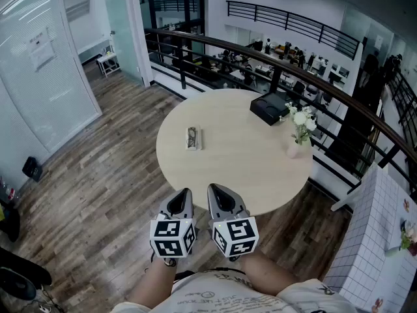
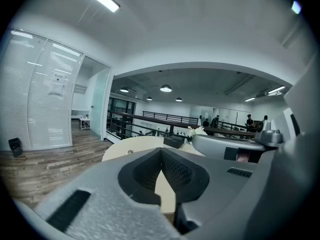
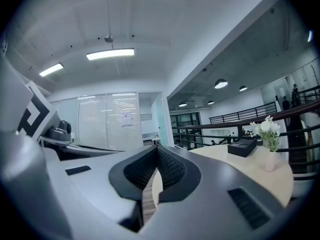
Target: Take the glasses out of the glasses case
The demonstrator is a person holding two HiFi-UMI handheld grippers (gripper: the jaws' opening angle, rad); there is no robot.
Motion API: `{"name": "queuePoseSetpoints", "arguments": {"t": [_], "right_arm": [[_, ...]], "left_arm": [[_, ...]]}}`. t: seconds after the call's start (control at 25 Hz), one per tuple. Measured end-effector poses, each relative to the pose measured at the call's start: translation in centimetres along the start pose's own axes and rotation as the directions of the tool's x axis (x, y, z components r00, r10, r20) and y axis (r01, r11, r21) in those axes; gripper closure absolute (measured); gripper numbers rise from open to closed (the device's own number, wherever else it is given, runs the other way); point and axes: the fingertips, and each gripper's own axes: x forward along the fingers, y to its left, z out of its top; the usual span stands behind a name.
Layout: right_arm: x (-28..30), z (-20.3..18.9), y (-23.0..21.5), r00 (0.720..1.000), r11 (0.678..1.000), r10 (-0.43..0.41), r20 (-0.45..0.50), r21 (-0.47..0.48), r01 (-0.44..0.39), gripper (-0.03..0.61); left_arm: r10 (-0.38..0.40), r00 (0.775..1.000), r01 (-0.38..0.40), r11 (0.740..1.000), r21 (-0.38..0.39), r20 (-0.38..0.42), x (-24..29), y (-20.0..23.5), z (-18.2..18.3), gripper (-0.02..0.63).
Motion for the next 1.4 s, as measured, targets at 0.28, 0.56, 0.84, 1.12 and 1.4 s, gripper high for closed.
{"name": "queuePoseSetpoints", "arguments": {"t": [0.28,0.56,0.84,1.12,1.4], "right_arm": [[-1.8,-1.2,-1.8,1.0,1.0,-0.013,-0.018,0.027,0.014,0.563],[-3.2,-2.3,-2.7,0.999,0.999,0.016,-0.044,0.044,-0.014,0.563],[-3.7,-2.9,-3.6,0.998,0.998,0.022,-0.054,0.053,-0.019,0.563],[-2.6,-3.1,-4.0,0.999,0.999,0.025,-0.047,0.049,-0.022,0.563],[-0.4,-3.6,-3.7,0.998,0.999,0.04,-0.052,0.034,-0.038,0.563]], "left_arm": [[0.011,1.0,-0.011,1.0,-0.014,-0.005,-0.1,-2.1,-0.9,0.601],[0.007,1.0,-0.008,1.0,-0.014,-0.024,0.1,-4.2,-1.9,0.601],[0.019,0.999,-0.02,1.0,-0.016,-0.03,0.5,-4.7,-2.2,0.601],[0.024,0.999,-0.024,1.0,-0.011,-0.021,1.3,-4.2,-2.1,0.601],[0.045,0.999,-0.045,0.999,-0.013,-0.006,2.3,-2.0,-1.6,0.601]]}}
